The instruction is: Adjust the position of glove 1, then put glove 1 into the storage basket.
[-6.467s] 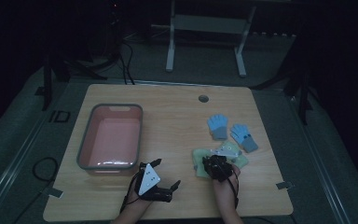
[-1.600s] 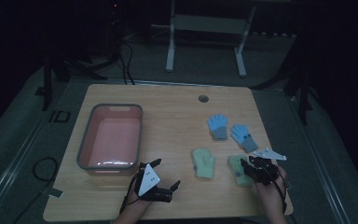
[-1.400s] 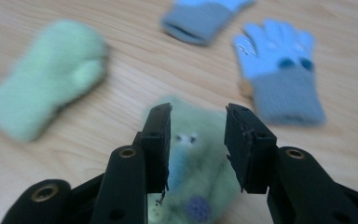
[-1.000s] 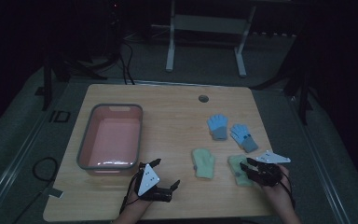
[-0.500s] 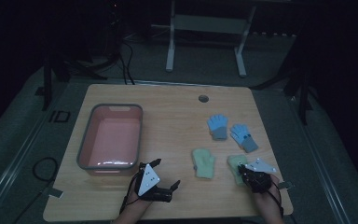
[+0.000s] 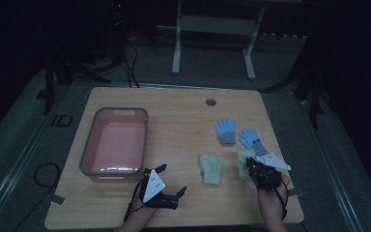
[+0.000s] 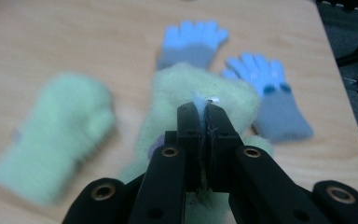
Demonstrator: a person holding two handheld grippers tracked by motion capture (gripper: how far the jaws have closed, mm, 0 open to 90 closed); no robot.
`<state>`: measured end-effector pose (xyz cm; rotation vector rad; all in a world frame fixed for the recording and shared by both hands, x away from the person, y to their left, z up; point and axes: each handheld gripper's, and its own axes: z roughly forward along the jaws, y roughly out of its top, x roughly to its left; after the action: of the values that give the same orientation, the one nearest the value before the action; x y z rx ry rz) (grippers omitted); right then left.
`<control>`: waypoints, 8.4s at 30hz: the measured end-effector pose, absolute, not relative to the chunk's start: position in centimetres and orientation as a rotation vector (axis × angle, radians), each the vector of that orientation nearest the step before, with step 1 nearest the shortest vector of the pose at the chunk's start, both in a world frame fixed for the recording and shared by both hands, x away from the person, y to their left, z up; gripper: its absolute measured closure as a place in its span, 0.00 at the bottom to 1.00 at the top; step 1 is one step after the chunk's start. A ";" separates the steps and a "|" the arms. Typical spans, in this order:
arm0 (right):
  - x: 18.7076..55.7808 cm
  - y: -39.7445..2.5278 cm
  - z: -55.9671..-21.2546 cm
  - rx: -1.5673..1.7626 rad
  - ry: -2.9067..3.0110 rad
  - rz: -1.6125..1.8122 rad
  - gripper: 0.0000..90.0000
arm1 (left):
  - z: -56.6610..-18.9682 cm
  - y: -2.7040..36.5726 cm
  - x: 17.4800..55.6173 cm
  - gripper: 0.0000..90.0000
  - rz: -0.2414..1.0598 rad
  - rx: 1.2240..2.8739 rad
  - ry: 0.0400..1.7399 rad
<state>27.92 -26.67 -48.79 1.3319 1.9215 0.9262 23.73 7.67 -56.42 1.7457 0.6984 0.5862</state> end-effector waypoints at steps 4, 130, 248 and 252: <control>28.0 -24.5 -46.6 1.339 1.884 0.984 0.96 | -56.4 7.6 23.7 0.02 0.588 1.747 0.697; 38.3 -21.5 -54.4 1.159 2.663 1.177 0.36 | -55.3 -2.6 29.8 0.46 0.490 2.257 0.067; 41.6 7.3 -45.5 0.777 2.864 1.339 0.79 | -45.9 21.6 30.0 0.85 0.784 2.482 0.335; 42.0 8.5 -47.1 0.801 2.881 1.297 0.79 | -47.3 22.4 30.7 0.85 0.728 2.499 0.354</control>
<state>41.99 8.46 -47.12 0.8007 2.8808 1.2974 30.69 22.43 -47.29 2.4989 0.3543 0.7276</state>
